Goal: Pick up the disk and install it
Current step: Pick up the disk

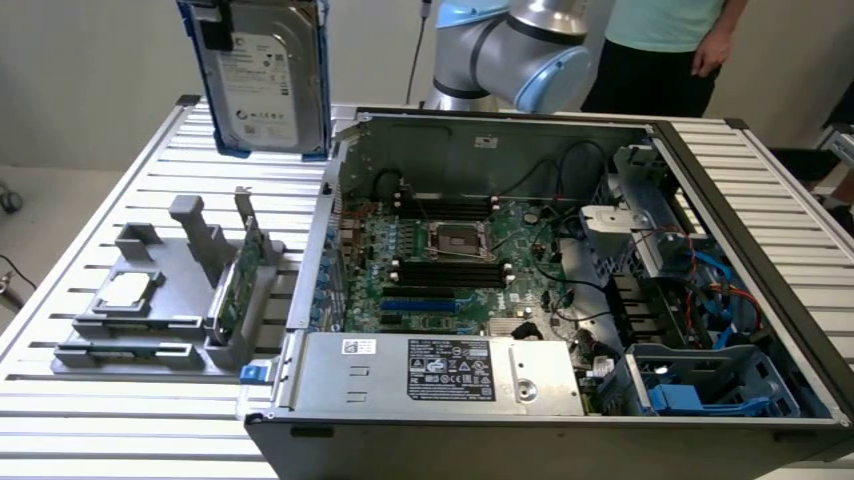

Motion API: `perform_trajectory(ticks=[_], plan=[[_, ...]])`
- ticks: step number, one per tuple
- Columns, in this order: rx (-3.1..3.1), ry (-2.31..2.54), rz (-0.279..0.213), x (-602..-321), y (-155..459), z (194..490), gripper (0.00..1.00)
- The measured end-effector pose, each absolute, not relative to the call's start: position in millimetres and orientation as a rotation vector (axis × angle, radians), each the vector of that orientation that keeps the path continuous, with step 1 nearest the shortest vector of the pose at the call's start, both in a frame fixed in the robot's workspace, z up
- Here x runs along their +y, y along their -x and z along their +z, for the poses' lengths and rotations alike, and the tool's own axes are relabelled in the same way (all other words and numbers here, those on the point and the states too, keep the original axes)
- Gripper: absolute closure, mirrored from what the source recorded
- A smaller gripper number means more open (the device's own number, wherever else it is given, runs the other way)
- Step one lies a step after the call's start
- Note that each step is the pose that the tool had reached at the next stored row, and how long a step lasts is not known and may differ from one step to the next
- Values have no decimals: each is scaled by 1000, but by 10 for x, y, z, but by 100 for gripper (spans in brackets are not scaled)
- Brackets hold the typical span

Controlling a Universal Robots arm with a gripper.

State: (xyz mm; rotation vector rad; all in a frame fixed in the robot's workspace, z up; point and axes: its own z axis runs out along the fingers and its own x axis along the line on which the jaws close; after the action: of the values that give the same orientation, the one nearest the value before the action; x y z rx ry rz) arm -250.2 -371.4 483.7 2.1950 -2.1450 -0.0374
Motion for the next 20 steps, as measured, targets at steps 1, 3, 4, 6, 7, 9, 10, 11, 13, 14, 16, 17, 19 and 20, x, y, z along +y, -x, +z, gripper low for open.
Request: perform_trajectory(ticks=[1, 3, 4, 6, 7, 9, 10, 11, 13, 14, 16, 17, 19, 20], plan=[[-2145, -2195, -38, -3729, 2458, 4848, 68], [-2145, -2195, -38, -3756, 2365, 4873, 68], [-2145, -2195, -38, -3769, 2321, 4886, 68], [-2145, -2195, -38, -3798, 2235, 4916, 68], [-2145, -2195, -39, -3812, 2194, 4931, 68], [-2145, -2196, -40, -3843, 2112, 4959, 68], [-2145, -2197, -40, -3855, 2079, 4969, 68], [-2146, -2197, -41, -3869, 2045, 4977, 68], [-2147, -2199, -43, -3899, 1981, 4989, 68], [-2147, -2200, -43, -3913, 1949, 4995, 68], [-2149, -2203, -43, -3945, 1886, 5004, 68], [-2150, -2204, -42, -3961, 1858, 5008, 68], [-2152, -2207, -37, -3992, 1811, 5013, 68], [-2154, -2209, -33, -4009, 1786, 5015, 68]])
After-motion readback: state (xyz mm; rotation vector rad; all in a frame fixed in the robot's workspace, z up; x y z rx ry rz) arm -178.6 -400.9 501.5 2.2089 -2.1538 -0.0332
